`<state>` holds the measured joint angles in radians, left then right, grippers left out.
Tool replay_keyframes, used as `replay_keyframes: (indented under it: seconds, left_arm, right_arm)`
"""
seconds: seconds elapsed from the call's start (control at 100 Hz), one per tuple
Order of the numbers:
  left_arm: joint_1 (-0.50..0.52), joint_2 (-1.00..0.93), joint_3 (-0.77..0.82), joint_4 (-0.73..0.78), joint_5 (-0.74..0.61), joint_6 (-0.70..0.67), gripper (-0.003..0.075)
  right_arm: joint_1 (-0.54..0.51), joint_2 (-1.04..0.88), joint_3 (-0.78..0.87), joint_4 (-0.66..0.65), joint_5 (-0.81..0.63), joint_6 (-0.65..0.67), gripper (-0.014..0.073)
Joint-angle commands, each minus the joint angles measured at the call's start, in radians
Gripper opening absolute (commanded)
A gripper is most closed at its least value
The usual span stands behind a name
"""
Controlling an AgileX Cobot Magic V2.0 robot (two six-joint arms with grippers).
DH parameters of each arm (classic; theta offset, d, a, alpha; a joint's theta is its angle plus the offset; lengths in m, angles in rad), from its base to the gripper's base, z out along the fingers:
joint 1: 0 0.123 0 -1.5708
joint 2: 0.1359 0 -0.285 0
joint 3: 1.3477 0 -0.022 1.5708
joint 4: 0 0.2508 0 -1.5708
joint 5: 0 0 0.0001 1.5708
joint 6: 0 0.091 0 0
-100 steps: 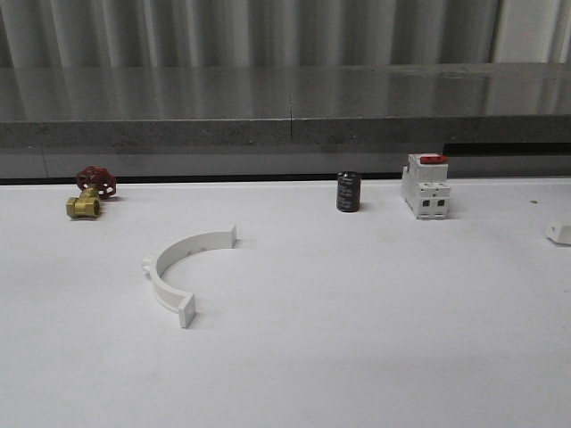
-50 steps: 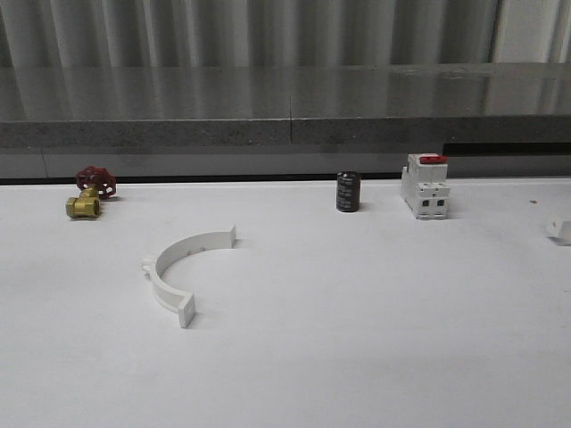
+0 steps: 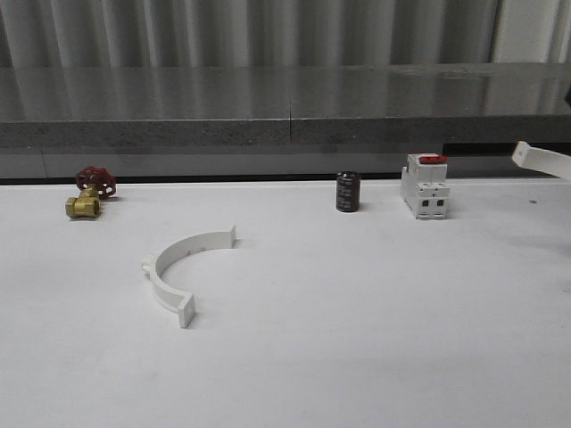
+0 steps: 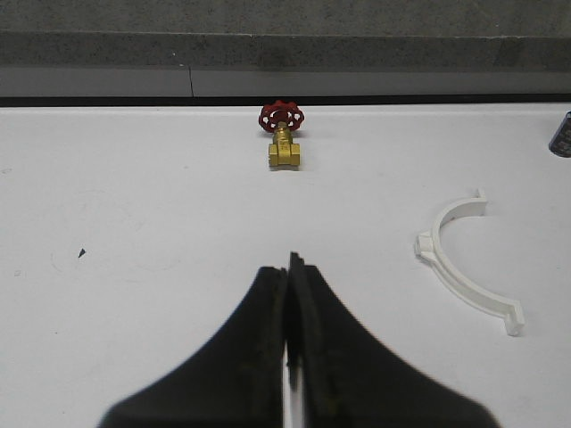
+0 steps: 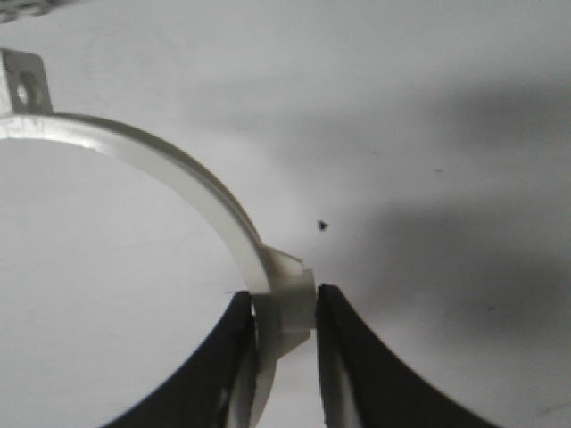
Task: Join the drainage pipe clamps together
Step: 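Carry the half-clamp toward the placed half and lower it beside it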
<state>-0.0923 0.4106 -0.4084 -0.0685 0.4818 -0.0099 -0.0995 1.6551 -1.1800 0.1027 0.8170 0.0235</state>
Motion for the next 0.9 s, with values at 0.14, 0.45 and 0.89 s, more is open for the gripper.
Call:
replay_keyframes:
  seconds: [0.14, 0.45, 0.89]
  left_arm:
    - [0.003, 0.003, -0.025, -0.012, -0.084, -0.002, -0.002]
    - [0.003, 0.003, -0.025, -0.012, -0.084, -0.002, -0.002]
    - [0.003, 0.003, -0.025, -0.012, -0.084, -0.002, -0.002]
  right_arm:
    - [0.23, -0.054, -0.03, -0.086, -0.02, 0.257, 0.0048]
    - [0.495, 0.043, -0.121, -0.226, -0.019, 0.57, 0.0048]
    - [0.674, 0.312, -0.39, -0.245, 0.049, 0.698, 0.0048]
